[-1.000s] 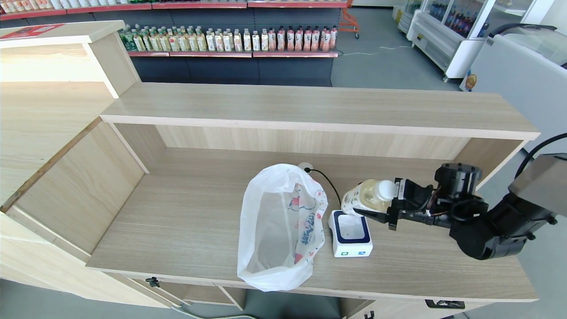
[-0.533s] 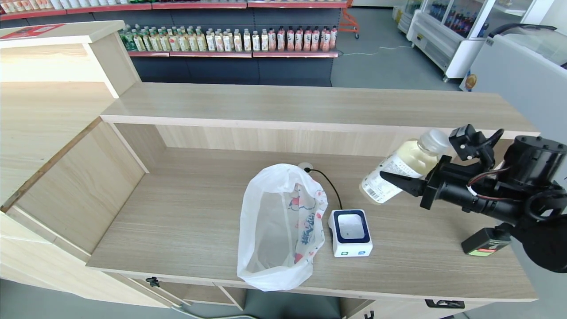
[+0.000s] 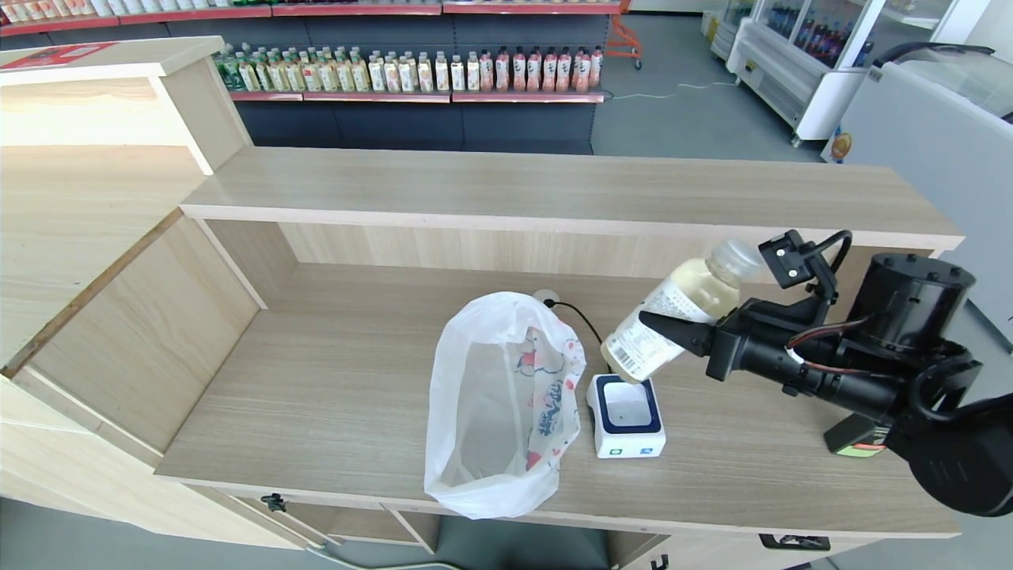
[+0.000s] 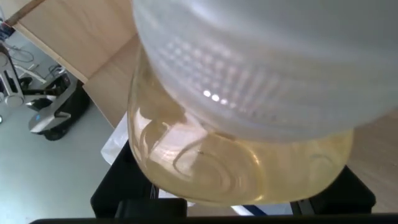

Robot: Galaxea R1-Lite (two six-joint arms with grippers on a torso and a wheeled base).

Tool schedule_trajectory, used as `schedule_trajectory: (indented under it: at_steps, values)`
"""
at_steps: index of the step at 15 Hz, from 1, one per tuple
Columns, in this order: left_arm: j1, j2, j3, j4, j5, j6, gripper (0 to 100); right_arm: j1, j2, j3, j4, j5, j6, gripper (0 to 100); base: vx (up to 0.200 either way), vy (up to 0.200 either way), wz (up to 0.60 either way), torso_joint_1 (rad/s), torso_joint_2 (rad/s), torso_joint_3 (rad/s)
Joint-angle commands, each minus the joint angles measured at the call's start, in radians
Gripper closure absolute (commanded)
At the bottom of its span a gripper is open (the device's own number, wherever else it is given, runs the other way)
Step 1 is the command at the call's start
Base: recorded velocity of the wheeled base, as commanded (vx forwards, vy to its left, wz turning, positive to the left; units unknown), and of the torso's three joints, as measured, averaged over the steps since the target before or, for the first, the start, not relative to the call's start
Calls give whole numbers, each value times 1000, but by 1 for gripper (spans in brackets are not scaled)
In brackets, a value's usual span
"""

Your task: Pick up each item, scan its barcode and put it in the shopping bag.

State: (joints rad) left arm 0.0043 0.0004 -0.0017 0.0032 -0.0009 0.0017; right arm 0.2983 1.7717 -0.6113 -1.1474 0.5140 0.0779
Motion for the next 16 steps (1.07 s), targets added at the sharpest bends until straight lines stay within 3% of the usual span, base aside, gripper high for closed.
schedule_trajectory:
  at_steps: [1,4,9,12,16]
  values:
    - [0,0,0,0,-1,0,0,13,71,-4,-6,0,-1,100,0,0,0,0,0,0]
    - [0,0,0,0,-1,0,0,38,150,-25,-20,-2,-6,100,0,0,0,0,0,0]
    - [0,0,0,0,-1,1,0,113,334,-93,-179,-2,-1,100,0,0,0,0,0,0]
    - [0,0,0,0,1,6,0,140,423,-145,-225,-12,-6,100,0,200,0,2,2,5]
    - [0,0,0,0,1,3,0,156,540,-258,-245,-75,-55,100,0,0,0,0,0,0]
